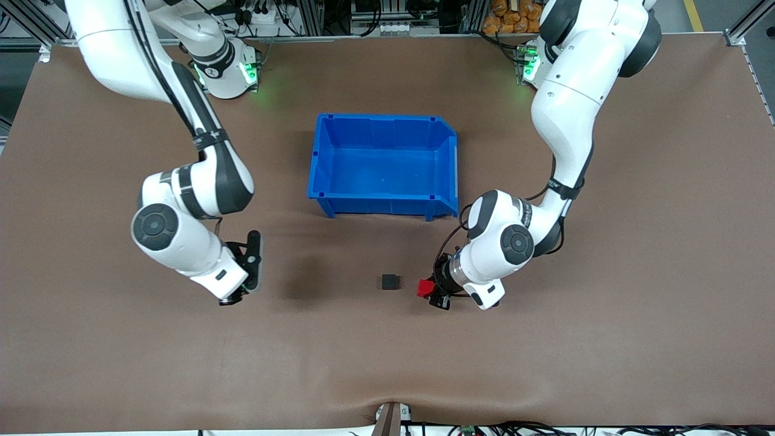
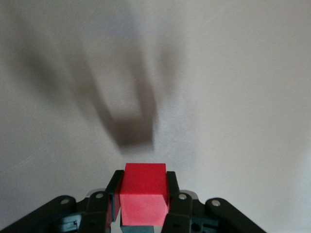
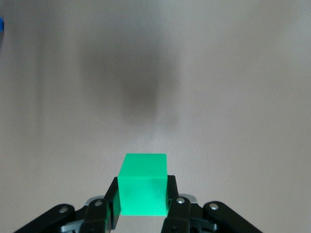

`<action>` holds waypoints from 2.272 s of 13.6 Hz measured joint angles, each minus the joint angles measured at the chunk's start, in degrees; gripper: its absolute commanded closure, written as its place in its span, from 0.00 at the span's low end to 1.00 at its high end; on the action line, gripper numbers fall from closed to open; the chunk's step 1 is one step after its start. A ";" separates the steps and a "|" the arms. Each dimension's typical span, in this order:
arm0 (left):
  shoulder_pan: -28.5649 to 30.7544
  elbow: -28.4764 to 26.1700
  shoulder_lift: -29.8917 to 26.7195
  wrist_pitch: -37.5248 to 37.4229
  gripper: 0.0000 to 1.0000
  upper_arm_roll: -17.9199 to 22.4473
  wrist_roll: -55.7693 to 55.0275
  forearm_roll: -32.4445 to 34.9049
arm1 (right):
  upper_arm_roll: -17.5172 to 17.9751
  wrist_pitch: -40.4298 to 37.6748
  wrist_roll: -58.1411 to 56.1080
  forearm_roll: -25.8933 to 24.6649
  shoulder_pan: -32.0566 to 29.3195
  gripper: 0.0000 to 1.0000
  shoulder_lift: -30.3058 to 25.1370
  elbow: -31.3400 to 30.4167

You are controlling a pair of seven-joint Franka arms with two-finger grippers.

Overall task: Attach green and red cubes to black cube
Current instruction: 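Press the red cube against the black cube with the left gripper and release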

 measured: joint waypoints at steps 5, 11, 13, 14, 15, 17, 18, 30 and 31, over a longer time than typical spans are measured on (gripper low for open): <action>-2.17 0.09 1.39 2.21 1.00 -0.01 -5.73 0.00 | -0.50 -0.20 0.97 3.46 0.72 1.00 1.84 1.21; -4.18 0.41 3.37 6.68 1.00 -0.04 -7.83 -0.02 | -0.17 -0.40 0.68 5.16 1.68 1.00 2.06 1.55; -4.47 0.56 3.46 6.72 0.40 -0.04 -8.77 -0.02 | -0.13 -0.35 0.73 6.16 3.05 1.00 2.10 1.66; -4.48 0.56 3.47 6.72 0.03 -0.04 -8.90 -0.02 | -0.13 -0.35 0.79 6.71 3.55 1.00 2.14 1.66; -4.51 0.56 3.47 6.71 0.00 -0.04 -8.90 -0.02 | -0.13 -0.35 0.80 7.23 3.83 1.00 2.22 1.66; -4.82 0.56 3.49 6.71 0.00 -0.05 -8.90 -0.02 | -0.10 -0.32 0.80 8.63 4.24 1.00 2.56 1.66; -4.99 0.58 3.49 6.71 0.00 -0.05 -8.90 -0.02 | -0.09 0.08 0.83 9.99 4.74 1.00 2.87 1.66; 6.52 2.68 -6.26 -15.54 0.00 0.90 9.70 -0.01 | -0.61 3.35 25.33 2.82 13.87 1.00 12.91 12.68; 7.56 2.69 -7.23 -17.17 0.00 0.92 11.68 -0.01 | -1.11 2.66 27.19 2.62 14.75 1.00 14.12 14.50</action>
